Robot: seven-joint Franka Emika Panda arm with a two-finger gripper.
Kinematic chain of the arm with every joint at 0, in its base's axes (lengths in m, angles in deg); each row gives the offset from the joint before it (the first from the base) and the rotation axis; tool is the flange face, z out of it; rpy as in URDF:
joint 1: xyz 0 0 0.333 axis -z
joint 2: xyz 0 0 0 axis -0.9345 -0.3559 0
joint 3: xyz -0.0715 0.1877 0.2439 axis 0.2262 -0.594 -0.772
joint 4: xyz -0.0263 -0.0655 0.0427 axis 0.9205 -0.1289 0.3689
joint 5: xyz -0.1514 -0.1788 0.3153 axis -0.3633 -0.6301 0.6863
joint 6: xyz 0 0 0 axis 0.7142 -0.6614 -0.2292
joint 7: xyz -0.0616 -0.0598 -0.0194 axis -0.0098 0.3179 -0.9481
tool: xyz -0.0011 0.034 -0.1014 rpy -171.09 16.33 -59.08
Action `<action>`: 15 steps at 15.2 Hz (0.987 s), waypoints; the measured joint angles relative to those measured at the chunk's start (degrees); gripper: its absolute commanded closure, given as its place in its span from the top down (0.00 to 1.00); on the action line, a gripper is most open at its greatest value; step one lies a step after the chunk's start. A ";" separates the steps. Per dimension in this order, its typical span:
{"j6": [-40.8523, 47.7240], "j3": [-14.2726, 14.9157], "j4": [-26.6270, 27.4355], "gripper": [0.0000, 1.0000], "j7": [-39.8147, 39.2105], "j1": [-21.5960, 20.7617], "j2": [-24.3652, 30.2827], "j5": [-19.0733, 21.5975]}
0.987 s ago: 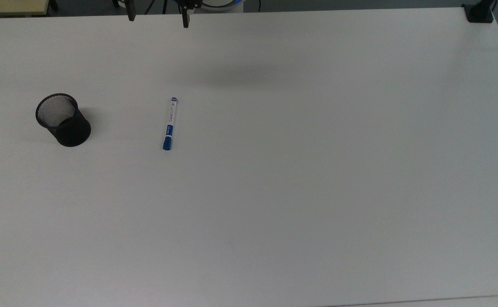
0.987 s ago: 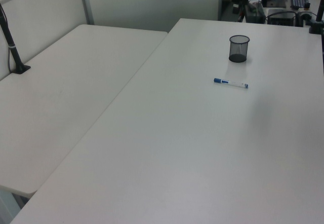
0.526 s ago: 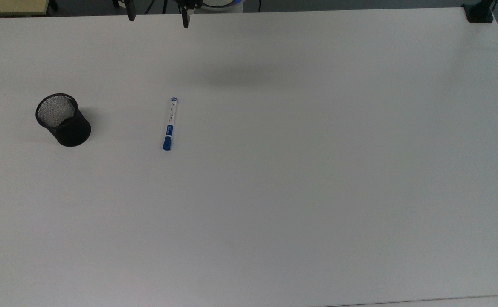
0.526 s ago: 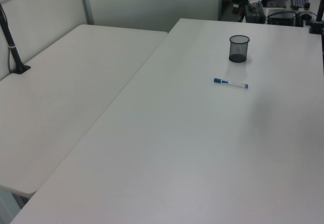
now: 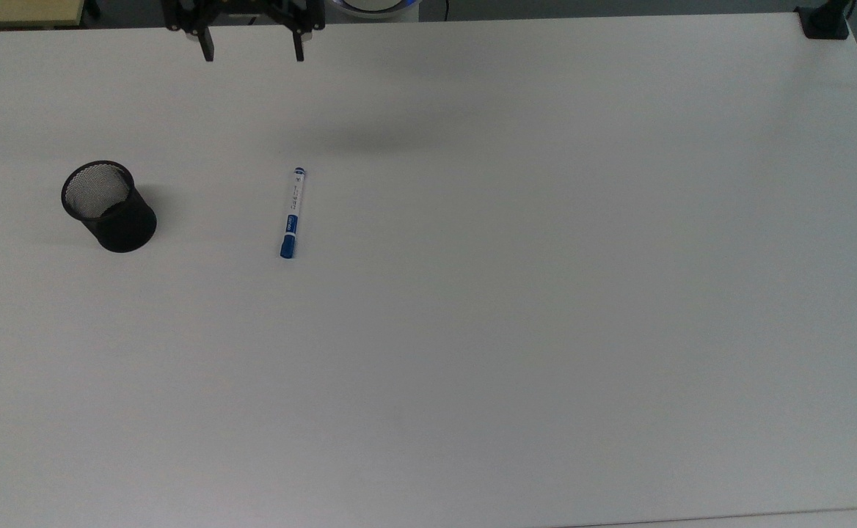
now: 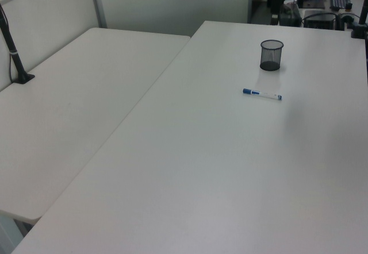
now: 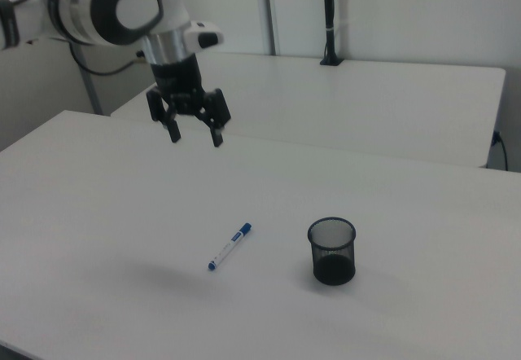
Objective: Insert the marker
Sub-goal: 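Lower the gripper over the marker and close it around the marker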
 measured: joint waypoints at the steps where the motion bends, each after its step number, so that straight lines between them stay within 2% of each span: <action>1: -0.96 0.01 0.45 1.00 -0.20 0.11 -1.32 -1.24; 3: -4.74 0.01 1.32 1.00 0.71 0.14 -4.27 -2.67; 6: -13.81 0.01 4.68 1.00 8.95 0.18 -7.43 -3.42; 9: -19.61 -0.03 8.79 1.00 15.02 -0.04 -9.20 -6.31; 12: -25.06 -0.17 11.26 1.00 16.45 -0.26 -12.03 -7.39; 15: -29.38 -0.26 11.60 0.93 17.05 -0.27 -15.45 -7.40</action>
